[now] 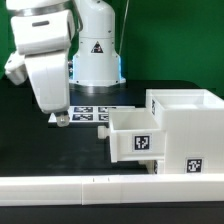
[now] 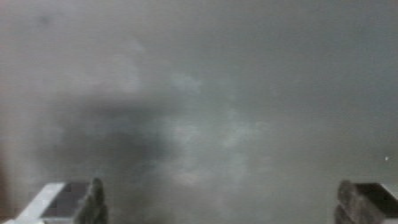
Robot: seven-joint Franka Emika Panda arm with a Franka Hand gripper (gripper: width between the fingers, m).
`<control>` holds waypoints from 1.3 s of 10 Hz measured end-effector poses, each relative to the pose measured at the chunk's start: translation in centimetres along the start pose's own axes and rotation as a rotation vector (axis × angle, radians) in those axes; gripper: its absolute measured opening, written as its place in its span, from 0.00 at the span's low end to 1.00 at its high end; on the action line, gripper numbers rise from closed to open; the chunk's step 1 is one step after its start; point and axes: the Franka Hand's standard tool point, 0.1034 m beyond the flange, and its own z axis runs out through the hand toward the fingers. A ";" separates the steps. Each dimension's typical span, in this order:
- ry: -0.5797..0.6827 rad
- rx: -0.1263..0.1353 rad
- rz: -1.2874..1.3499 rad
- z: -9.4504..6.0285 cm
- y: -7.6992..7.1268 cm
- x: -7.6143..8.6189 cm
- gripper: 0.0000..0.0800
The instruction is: Assemble drawer
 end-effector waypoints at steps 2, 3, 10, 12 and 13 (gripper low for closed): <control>0.062 0.005 0.037 0.7 0.5 0.5 0.81; 0.068 0.013 0.042 0.7 0.9 1.1 0.81; 0.076 0.017 0.207 0.7 2.5 6.4 0.81; 0.077 0.021 0.241 0.7 2.8 7.7 0.81; 0.079 0.020 0.258 0.6 2.9 8.3 0.81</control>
Offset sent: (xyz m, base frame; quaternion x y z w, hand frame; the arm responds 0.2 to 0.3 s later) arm 0.0195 0.0316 0.0107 0.0119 -0.0031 0.0281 0.9995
